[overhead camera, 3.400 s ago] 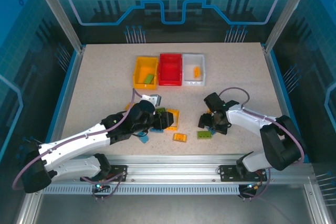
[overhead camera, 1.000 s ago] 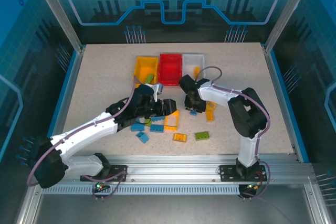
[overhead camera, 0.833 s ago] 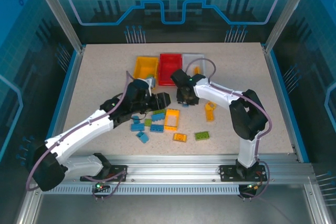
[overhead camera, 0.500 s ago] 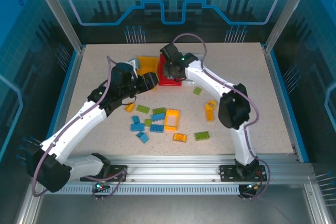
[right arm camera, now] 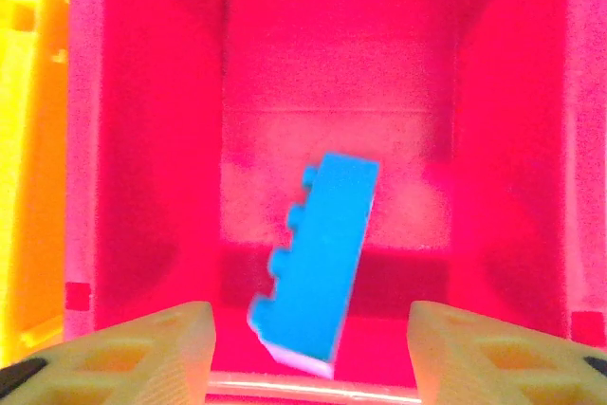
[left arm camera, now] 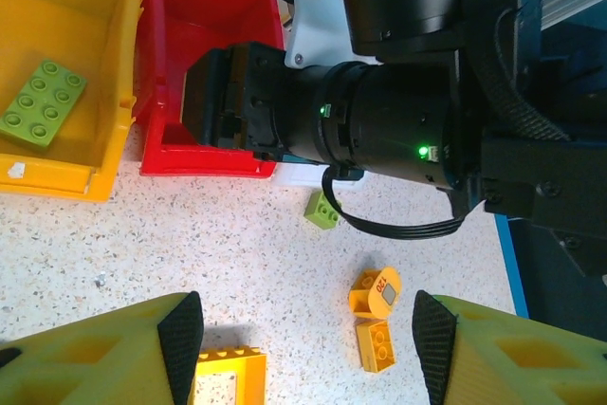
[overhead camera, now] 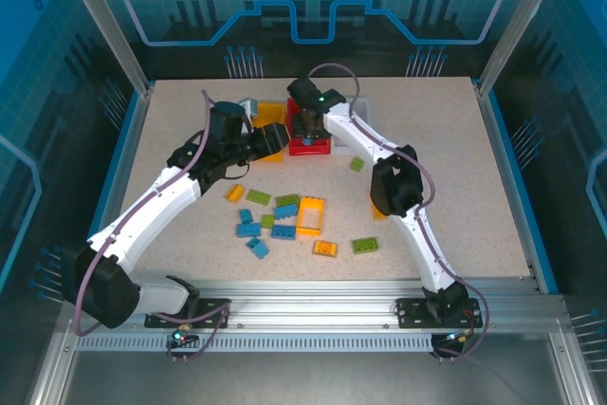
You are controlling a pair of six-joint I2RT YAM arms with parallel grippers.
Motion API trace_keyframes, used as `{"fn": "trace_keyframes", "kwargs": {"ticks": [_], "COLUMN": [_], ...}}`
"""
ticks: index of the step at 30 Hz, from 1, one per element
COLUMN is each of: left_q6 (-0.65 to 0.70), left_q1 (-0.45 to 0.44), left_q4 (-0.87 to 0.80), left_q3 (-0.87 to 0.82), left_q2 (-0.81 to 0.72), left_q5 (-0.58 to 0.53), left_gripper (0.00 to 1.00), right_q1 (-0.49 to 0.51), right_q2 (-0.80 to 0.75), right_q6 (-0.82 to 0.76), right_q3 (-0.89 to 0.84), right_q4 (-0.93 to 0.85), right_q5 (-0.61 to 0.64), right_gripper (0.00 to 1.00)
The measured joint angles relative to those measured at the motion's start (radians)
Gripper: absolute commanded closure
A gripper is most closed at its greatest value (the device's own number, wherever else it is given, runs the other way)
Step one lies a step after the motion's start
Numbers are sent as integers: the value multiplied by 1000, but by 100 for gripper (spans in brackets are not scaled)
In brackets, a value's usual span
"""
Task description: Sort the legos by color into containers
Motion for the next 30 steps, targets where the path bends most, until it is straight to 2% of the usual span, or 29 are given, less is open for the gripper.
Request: {"fn": "trace_keyframes", "kwargs": {"ticks": [8, 13, 16, 22, 27, 30], "left_q6": [6, 6, 5, -25, -64, -95], "left_q1": [0, 1, 13, 35, 46, 46], "left_q4": [-35, -127, -179, -240, -266, -266], "left_q3": [-8, -10, -15, -93, -156, -185], "left_q2": [-1, -5, -16, -85, -138, -156], "left_q5": [-1, -32, -50, -89, -100, -97], "left_gripper": [38, 39, 39, 40, 40, 40], "right_q1": [23, 76, 106, 140, 183, 200], "right_q2": [-58, -238, -415, -804, -967, -1026], "right_q6": [-29, -52, -64, -139, -196, -199], "right_q3": [10, -64, -219, -708, -1005, -1128], "right_q4": [-2, 34, 104, 348, 475, 478], "right_q5": [9, 45, 56, 8, -66, -68], "right_gripper": [41, 41, 41, 36, 33, 33]}}
